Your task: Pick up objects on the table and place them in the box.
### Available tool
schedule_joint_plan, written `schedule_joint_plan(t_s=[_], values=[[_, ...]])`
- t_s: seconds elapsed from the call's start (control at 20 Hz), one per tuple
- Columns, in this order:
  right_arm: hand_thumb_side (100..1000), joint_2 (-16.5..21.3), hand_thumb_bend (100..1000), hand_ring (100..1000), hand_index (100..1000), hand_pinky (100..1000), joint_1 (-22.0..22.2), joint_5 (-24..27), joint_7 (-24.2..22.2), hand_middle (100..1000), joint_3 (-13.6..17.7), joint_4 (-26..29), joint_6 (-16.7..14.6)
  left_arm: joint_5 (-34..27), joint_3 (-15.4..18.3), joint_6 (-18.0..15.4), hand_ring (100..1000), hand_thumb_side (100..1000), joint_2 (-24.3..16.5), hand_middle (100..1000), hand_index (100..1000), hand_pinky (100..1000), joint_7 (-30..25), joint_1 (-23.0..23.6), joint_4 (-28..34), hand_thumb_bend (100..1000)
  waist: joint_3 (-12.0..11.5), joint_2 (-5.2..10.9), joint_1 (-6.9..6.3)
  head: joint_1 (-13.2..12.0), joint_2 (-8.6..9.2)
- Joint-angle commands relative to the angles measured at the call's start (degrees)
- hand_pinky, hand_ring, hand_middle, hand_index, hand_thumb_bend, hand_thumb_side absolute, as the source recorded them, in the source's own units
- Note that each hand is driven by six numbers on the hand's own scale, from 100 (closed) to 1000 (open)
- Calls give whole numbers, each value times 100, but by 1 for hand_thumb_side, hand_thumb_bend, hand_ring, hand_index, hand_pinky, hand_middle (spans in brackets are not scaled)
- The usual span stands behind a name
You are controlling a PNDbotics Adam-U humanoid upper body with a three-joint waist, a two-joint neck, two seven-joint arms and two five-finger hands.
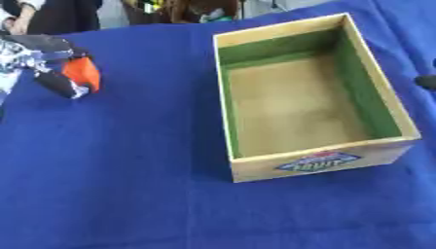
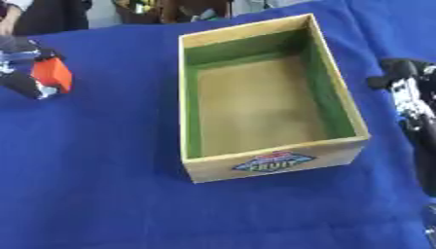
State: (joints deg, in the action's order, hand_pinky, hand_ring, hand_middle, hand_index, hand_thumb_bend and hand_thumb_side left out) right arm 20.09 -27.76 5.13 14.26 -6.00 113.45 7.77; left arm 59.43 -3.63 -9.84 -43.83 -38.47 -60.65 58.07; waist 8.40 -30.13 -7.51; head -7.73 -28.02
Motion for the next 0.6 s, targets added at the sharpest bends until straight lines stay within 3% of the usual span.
schedule_joint_plan(t_s=[0.05, 0.4, 0.5, 0.6], values=[[606, 108, 100, 735, 729, 941, -62, 31, -5, 531, 26, 114, 2, 22, 57, 13, 774, 453, -139, 667, 938, 767, 43, -109, -16, 267, 1, 113, 19, -24, 88], [603, 107, 100, 736, 729, 942, -51, 43, -23, 530, 19, 114, 12, 8, 49, 37, 655, 398, -114, 542, 914, 670, 105, -132, -40, 207, -15, 111, 19, -23, 83], [603, 105, 100, 736, 729, 942, -48, 44, -27, 530, 18, 114, 14, 3, 44, 47, 655, 398, -111, 542, 914, 670, 105, -137, -46, 207, -17, 113, 18, -22, 88], [600, 103, 100, 736, 729, 943, -42, 44, -33, 529, 14, 114, 18, -5, 46, 72, 580, 331, -109, 514, 909, 593, 108, -139, -56, 121, -20, 118, 18, -15, 87]])
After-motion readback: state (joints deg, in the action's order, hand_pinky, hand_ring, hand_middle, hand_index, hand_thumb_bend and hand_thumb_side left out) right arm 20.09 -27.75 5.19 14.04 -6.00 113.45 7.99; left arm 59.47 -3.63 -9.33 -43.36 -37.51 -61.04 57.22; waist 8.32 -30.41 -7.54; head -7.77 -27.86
